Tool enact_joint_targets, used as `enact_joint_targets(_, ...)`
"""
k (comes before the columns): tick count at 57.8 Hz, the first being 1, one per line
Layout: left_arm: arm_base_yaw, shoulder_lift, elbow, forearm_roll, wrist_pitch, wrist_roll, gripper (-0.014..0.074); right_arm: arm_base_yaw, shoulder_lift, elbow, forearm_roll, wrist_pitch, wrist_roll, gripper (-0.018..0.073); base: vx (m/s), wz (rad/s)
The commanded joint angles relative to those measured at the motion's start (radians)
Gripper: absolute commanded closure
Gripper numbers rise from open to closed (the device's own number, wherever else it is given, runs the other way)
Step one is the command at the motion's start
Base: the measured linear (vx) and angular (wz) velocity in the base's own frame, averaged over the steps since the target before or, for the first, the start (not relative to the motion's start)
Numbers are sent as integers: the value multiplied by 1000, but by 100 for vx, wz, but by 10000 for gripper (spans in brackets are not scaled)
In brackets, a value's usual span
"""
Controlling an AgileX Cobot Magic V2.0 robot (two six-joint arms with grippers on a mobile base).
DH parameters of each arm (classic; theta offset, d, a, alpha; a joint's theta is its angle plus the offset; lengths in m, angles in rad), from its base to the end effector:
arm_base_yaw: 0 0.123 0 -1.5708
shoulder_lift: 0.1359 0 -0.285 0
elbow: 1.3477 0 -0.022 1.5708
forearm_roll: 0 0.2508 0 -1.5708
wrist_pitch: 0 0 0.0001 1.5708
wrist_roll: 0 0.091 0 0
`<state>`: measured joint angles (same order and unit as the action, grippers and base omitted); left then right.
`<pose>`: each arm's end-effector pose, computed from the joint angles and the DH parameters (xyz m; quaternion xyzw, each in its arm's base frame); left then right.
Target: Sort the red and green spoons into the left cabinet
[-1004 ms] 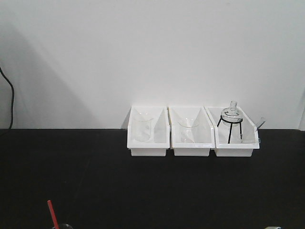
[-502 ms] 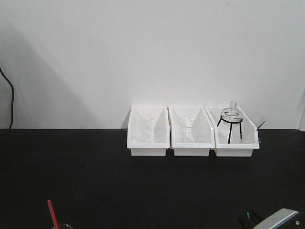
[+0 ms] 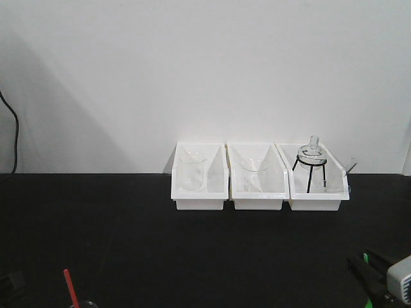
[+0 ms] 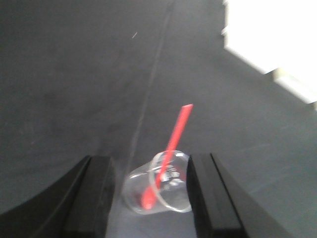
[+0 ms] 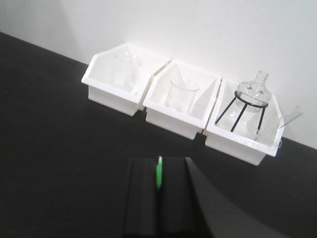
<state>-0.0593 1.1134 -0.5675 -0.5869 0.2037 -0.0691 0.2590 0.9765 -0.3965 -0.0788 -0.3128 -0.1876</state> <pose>0.2166 -0.0231 0.2488 -0.2331 0.8591 -0.2035 0.4078 0.1877 0.0520 0.2628 -0.2055 0.7401 0.0082 0.6403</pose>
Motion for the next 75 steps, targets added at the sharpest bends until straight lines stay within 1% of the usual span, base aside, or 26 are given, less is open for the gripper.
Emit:
enact_joint_targets(1,-1,78,-92,-70,-55,80,122,-3,-29,-37,2,-17,2,557,0,0)
enact_joint_targets(7,-1,191,-197,-117,58,172,126,-3,-29,-36,2,8,1,557,0,0)
enact_joint_targets(8,-1,211,-219,-126,81,202,126,-3,-29,-36,2,11,1,557,0,0)
enact_joint_targets(12,-1,272,-279,-163,150,257,126,-3,-29,-36,2,18,1,557,0,0)
enact_joint_targets(17,-1,323,-319,-206,186,294,126,-3,-29,-36,2,22,1,557,0,0)
enact_joint_targets(26,-2,362,-325,-274,159,315,126,-3,-29,-36,2,25,-3,557,0,0)
enact_joint_targets(32,-21,380,-333,-303,119,392,126,-3,-29,-36,2,25,-3,557,0,0)
enact_joint_targets(34,-29,385,-340,-324,110,416,126,-3,-29,-36,2,25,-3,557,0,0)
enact_joint_targets(38,-44,398,-351,-362,95,447,126,-3,-29,-36,2,25,-3,557,0,0)
enact_joint_targets(44,-62,428,-359,-386,74,490,126,-3,-29,-35,2,23,-3,557,0,0)
enact_joint_targets(62,-70,500,-359,-378,70,493,136,-3,-29,-35,1,24,-3,557,0,0)
enact_joint_targets(65,-70,501,-359,-378,70,493,157,-3,-29,-35,1,24,-3,557,0,0)
enact_joint_targets(69,-70,500,-359,-378,69,493,209,-3,-29,-35,1,24,-3,557,0,0)
enact_joint_targets(75,-70,500,-359,-378,71,493,324,-3,-29,-35,1,24,-3,557,0,0)
